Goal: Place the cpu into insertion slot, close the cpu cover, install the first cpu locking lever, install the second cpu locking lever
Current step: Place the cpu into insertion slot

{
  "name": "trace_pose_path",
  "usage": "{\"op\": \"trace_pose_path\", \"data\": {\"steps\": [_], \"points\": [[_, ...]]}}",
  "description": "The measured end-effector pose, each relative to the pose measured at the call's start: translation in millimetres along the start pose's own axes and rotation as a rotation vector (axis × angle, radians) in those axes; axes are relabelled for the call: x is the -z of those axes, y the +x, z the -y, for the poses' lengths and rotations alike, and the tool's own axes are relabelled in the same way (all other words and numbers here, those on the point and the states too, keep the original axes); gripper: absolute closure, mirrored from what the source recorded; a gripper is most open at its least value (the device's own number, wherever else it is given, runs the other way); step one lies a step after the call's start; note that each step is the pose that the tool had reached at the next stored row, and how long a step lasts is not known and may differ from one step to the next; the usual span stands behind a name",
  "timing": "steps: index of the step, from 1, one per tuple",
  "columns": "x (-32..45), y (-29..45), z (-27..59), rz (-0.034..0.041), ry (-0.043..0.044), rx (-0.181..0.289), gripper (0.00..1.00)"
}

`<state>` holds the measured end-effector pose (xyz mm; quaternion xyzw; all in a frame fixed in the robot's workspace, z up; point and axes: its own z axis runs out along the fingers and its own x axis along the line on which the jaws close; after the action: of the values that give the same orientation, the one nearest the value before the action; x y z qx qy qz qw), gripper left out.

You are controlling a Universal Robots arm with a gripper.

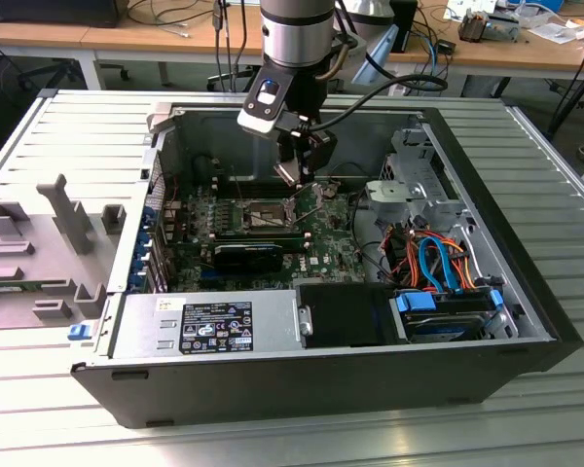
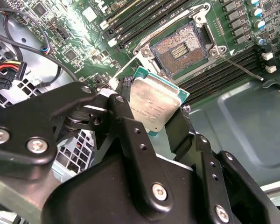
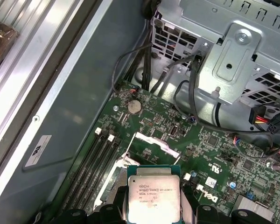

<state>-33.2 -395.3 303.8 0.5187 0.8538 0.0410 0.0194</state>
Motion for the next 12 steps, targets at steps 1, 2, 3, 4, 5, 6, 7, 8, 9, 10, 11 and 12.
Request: {"op": "trace_pose_path", "data": {"steps": [1,2,3,4,5,6,7,8,9,10,11,12], "points": [[0.0,0.0,0.0,0.0002,0.0,-0.002,0.46],[0.0,0.0,0.0,0.0004,-0.0001,-0.004,0.46],[0.0,0.0,0.0,0.0006,-0.0001,-0.006,0.46],[0.0,0.0,0.0,0.0008,-0.0001,-0.009,0.46],[0.0,0.0,0.0,0.001,-0.0002,-0.011,0.46],[0.0,0.0,0.0,0.0015,-0.0001,-0.016,0.46],[0.0,0.0,0.0,0.0016,-0.0001,-0.018,0.46],[0.0,0.0,0.0,0.0018,-0.0002,-0.02,0.46],[-0.1,0.0,0.0,0.0021,-0.0002,-0.023,0.46],[-0.1,0.0,0.0,0.0022,-0.0002,-0.025,0.46],[0.0,0.0,0.0,0.0025,-0.0002,-0.028,0.46],[0.0,0.0,0.0,0.0027,-0.0003,-0.03,0.46]]}}
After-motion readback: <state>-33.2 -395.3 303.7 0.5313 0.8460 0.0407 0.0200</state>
